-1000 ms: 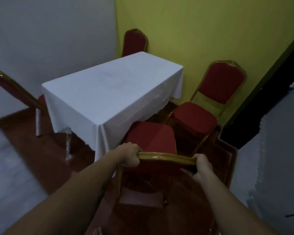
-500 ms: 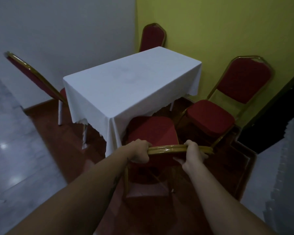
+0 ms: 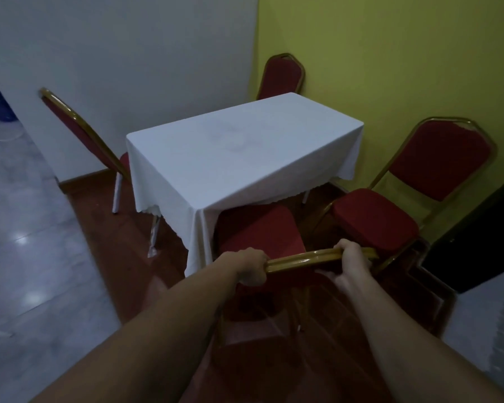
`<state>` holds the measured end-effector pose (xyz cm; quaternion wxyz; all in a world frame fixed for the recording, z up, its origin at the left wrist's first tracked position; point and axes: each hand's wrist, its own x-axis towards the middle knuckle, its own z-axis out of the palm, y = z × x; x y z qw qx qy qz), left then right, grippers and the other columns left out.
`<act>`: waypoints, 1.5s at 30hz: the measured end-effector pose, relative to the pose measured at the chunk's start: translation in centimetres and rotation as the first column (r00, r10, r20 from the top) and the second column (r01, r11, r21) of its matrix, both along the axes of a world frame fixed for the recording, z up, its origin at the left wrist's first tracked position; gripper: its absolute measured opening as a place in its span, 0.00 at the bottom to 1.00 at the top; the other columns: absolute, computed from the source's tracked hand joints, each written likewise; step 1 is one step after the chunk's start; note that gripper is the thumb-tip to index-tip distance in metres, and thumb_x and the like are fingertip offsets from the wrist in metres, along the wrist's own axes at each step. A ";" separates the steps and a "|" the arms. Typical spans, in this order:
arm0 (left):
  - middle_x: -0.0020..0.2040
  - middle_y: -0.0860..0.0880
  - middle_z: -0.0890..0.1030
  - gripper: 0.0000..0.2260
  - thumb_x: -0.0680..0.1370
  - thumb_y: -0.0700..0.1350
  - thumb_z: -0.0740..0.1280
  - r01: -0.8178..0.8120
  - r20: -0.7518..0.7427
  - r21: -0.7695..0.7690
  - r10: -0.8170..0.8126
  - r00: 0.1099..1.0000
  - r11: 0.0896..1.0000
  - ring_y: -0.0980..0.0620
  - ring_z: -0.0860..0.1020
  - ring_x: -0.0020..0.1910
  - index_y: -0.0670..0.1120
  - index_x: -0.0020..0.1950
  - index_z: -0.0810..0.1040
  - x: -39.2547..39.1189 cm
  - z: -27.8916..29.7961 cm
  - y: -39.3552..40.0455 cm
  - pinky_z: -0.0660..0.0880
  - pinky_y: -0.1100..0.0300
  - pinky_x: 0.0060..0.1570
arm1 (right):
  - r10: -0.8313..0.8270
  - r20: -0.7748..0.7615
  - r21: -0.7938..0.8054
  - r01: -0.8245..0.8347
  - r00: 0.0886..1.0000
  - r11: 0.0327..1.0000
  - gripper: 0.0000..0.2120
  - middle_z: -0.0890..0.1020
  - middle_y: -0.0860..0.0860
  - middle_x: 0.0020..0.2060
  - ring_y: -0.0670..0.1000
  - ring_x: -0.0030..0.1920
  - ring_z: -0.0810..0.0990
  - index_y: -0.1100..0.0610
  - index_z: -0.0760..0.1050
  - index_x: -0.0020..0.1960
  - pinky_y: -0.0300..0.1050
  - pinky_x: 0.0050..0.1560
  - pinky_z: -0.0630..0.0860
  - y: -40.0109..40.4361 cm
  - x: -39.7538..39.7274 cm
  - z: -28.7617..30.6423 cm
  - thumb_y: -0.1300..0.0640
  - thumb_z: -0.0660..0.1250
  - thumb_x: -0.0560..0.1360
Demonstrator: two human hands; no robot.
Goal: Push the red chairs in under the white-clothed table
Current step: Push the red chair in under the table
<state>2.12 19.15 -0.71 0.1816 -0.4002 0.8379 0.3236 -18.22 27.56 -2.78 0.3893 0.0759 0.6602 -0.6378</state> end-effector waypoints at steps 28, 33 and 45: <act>0.60 0.45 0.77 0.26 0.74 0.44 0.67 -0.295 0.126 -0.058 0.300 0.945 0.954 0.44 0.78 0.52 0.50 0.73 0.72 -22.9 -0.4 -5.8 0.80 0.48 0.57 | 0.488 -0.024 0.028 -0.487 0.872 0.873 0.29 0.80 0.62 0.50 0.62 0.52 0.84 0.64 0.70 0.72 0.63 0.35 0.84 -13.9 -24.4 -0.3 0.61 0.66 0.72; 0.57 0.46 0.76 0.27 0.74 0.44 0.66 -0.331 0.144 -0.039 0.333 0.932 0.943 0.44 0.78 0.51 0.51 0.74 0.71 -23.1 -0.5 -8.6 0.80 0.50 0.53 | 0.485 -0.020 0.016 -0.485 0.874 0.875 0.30 0.80 0.63 0.53 0.64 0.54 0.85 0.62 0.67 0.72 0.65 0.33 0.83 -17.2 -24.4 -0.3 0.61 0.68 0.71; 0.62 0.43 0.78 0.27 0.76 0.41 0.67 -0.315 0.227 0.019 0.302 0.926 0.949 0.42 0.79 0.58 0.49 0.75 0.69 -22.8 -0.6 -15.2 0.79 0.48 0.59 | 0.587 0.046 -0.018 -0.587 0.808 0.810 0.36 0.78 0.63 0.64 0.64 0.56 0.83 0.59 0.64 0.74 0.69 0.42 0.84 -23.6 -25.1 -0.7 0.56 0.73 0.70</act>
